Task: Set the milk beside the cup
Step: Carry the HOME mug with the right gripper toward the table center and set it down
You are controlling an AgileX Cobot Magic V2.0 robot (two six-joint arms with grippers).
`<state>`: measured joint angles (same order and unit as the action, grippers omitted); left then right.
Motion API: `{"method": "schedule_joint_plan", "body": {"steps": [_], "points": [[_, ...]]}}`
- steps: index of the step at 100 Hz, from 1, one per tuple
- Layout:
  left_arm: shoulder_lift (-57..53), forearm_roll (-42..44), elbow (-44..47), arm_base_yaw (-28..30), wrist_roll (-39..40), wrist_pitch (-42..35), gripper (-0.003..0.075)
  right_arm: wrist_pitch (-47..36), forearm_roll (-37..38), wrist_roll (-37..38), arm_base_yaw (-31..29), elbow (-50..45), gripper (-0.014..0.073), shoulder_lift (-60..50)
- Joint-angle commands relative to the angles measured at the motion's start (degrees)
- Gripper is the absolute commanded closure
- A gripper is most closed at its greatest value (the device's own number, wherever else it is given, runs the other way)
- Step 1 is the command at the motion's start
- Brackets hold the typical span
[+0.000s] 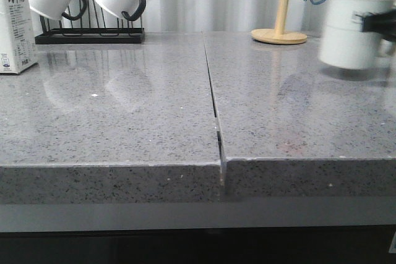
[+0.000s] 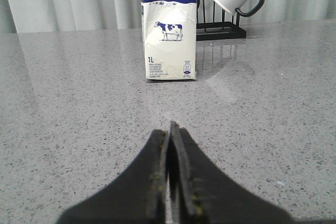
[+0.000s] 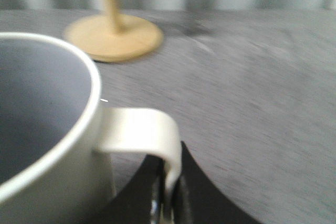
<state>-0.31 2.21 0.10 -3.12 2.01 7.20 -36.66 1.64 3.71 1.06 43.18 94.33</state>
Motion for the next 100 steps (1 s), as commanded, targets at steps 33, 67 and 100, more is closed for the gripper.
{"method": "schedule_joint_plan", "body": {"steps": [33, 67, 100], "points": [[-1.79, 0.02, 2.43, 0.23, 0.65, -4.44, 0.0741, 0.0, -10.93, -9.11, 19.47, 11.67, 0.0657, -0.54], [-1.79, 0.02, 2.43, 0.23, 0.65, -4.44, 0.0741, -2.72, -17.38, -10.8, 23.97, 12.83, 0.0657, 5.31], [-1.79, 0.02, 2.43, 0.23, 0.65, -4.44, 0.0741, -1.66, -17.38, -10.75, 24.01, 12.83, 0.0554, 6.27]]}}
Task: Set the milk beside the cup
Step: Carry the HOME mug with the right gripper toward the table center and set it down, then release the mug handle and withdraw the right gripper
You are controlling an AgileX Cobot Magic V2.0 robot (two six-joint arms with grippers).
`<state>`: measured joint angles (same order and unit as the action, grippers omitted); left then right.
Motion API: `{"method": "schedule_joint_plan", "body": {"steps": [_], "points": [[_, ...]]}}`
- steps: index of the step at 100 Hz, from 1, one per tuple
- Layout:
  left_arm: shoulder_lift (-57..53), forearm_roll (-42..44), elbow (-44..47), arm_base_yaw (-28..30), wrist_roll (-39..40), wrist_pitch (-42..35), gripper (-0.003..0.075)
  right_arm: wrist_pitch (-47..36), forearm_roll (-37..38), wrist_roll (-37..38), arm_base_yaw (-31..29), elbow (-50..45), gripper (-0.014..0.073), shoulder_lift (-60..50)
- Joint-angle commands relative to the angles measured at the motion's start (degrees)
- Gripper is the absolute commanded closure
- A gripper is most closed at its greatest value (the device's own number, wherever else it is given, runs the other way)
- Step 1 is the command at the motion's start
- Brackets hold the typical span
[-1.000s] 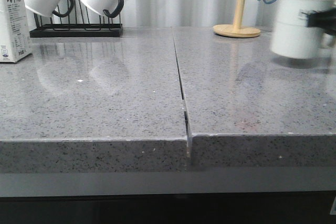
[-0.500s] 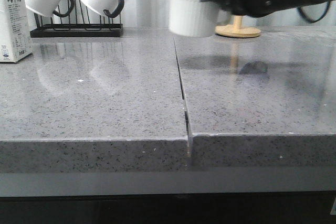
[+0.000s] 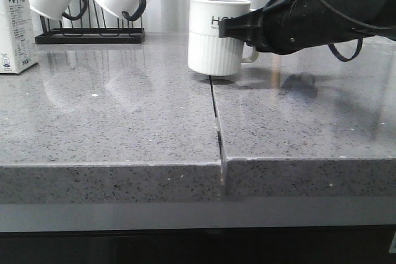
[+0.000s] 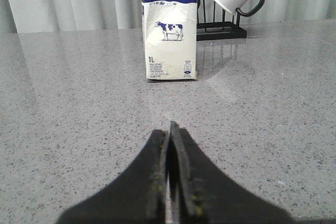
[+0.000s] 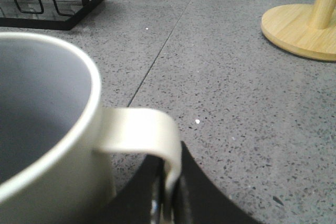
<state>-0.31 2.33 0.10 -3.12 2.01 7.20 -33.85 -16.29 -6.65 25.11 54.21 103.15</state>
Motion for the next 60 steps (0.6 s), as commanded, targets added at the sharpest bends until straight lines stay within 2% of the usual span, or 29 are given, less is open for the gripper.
{"method": "schedule_joint_plan", "body": {"steps": [1, 13, 21, 44, 60], "points": [[-1.79, -0.1, 2.43, 0.23, 0.65, -4.44, 0.0741, -4.41, 0.54, -0.39, -0.04, 1.8, 0.0547, -2.55], [-1.79, -0.1, 2.43, 0.23, 0.65, -4.44, 0.0741, -2.6, 0.54, -0.39, -0.04, 1.8, 0.0428, -2.55], [-1.79, -0.1, 2.43, 0.23, 0.65, -4.44, 0.0741, -1.87, 0.54, -0.39, -0.04, 1.59, 0.0394, -2.55], [-1.79, -0.1, 2.43, 0.23, 0.65, -4.44, 0.0741, -1.83, 0.54, -0.39, -0.04, -1.84, 0.0388, -4.18], [-1.79, -0.1, 2.43, 0.23, 0.65, -4.44, 0.0741, -2.01, 0.54, -0.39, -0.04, -7.18, 0.0388, -9.53]]}}
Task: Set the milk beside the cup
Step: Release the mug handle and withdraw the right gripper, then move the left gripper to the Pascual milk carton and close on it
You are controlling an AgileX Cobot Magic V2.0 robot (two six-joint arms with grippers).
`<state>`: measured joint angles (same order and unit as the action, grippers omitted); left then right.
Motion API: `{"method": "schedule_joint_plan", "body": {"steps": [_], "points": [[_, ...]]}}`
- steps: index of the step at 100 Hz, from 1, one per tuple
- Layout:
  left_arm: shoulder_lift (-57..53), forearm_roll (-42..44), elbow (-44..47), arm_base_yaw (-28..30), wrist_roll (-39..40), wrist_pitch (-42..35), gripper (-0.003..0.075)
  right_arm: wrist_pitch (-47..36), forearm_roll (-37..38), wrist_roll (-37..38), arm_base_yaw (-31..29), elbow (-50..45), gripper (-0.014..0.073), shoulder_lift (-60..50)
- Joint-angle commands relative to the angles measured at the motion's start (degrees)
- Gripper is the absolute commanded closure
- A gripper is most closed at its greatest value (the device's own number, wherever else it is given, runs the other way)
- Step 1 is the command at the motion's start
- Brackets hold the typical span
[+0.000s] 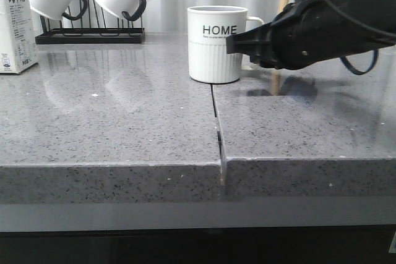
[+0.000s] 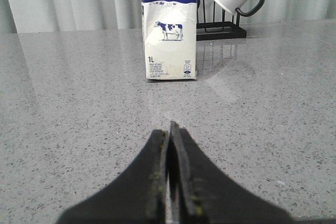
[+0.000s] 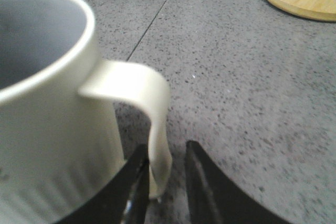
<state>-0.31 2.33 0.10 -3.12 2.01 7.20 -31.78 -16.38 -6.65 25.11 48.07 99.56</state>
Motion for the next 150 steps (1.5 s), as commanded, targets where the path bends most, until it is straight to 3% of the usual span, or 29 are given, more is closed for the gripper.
{"method": "schedule_joint_plan", "body": {"steps": [1, 14, 28, 53, 86, 123, 150], "points": [[-1.79, -0.1, 2.43, 0.23, 0.65, -4.44, 0.0741, -4.08, 0.63, -0.39, -0.04, -1.55, 0.0388, -6.62], [-1.79, -0.1, 2.43, 0.23, 0.65, -4.44, 0.0741, -2.64, 0.63, -0.39, -0.04, -6.98, 0.0388, -13.97], [-1.79, -0.1, 2.43, 0.23, 0.65, -4.44, 0.0741, 4.23, 0.63, -0.39, -0.04, -12.98, 0.0403, -24.82], [-1.79, -0.1, 2.43, 0.23, 0.65, -4.44, 0.0741, 22.16, 0.63, -0.39, -0.04, -20.13, 0.0666, -46.29], [-1.79, -0.1, 2.43, 0.23, 0.65, -4.44, 0.0741, 41.54, 0.68, -0.39, -0.04, -23.12, 0.0661, -71.95], [-1.79, -0.1, 2.43, 0.23, 0.65, -4.82, 0.0741, 46.91, 5.99, -0.45, -0.09, -29.24, 0.0661, -93.03], [-1.79, -0.1, 2.43, 0.23, 0.65, -5.44, 0.0741, 46.02, 5.99, -0.45, -0.09, -32.22, 0.0661, -96.99]]}}
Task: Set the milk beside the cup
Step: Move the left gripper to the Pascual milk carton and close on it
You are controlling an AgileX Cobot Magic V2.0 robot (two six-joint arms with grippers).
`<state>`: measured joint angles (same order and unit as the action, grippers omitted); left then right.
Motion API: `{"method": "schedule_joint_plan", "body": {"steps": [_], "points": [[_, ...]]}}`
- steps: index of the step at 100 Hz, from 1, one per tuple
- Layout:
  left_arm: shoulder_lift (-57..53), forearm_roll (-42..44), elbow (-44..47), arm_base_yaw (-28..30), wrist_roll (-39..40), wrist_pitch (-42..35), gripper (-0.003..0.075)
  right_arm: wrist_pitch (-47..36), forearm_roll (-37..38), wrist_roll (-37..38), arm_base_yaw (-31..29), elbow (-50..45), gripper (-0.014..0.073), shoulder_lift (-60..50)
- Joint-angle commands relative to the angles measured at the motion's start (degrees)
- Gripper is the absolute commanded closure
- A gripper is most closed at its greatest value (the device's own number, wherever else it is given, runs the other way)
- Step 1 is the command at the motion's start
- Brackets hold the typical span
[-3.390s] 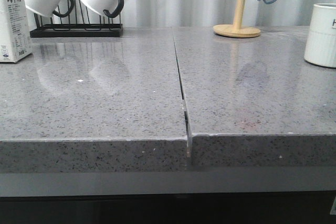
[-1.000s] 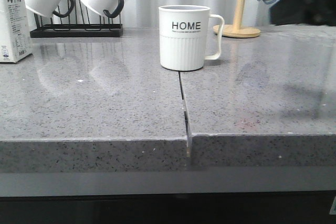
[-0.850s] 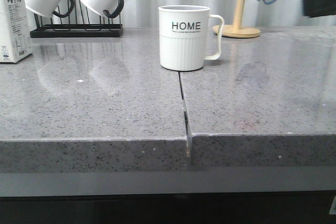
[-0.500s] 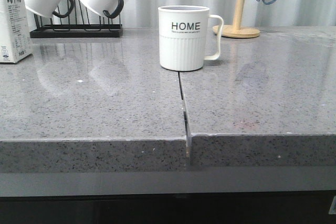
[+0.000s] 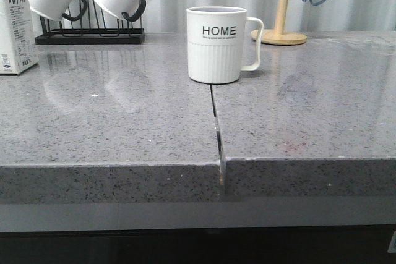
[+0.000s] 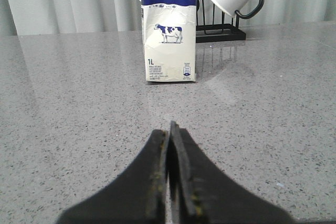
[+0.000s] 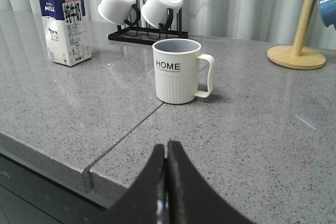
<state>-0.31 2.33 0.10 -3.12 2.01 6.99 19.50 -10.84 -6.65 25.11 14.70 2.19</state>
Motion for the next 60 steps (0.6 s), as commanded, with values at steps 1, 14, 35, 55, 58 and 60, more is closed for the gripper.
{"method": "schedule_joint_plan", "body": {"steps": [1, 14, 35, 55, 58, 60], "points": [[-1.79, -0.1, 2.43, 0.23, 0.65, -5.41, 0.0741, -5.36, 0.45, -0.45, -0.09, 1.16, 0.0661, 0.37], [-1.79, -0.2, 2.43, 0.23, 0.65, -11.3, 0.0741, -5.36, 0.45, -0.45, -0.09, 1.16, 0.0661, 0.37], [-1.48, -0.08, -1.5, 0.36, 0.53, -5.26, 0.0741, -5.36, 0.45, -0.45, -0.09, 1.16, 0.0661, 0.37], [5.77, -0.08, -9.48, 0.36, 0.65, 3.42, 0.0741, -5.36, 0.45, -0.45, -0.09, 1.16, 0.0661, 0.37], [7.33, -0.08, -10.48, 0.36, 0.65, 3.55, 0.0741, -5.36, 0.45, -0.45, -0.09, 1.16, 0.0661, 0.37], [8.57, -0.08, -11.2, 0.36, 0.65, 3.87, 0.0741, -5.36, 0.45, -0.45, -0.09, 1.16, 0.0661, 0.37]]}}
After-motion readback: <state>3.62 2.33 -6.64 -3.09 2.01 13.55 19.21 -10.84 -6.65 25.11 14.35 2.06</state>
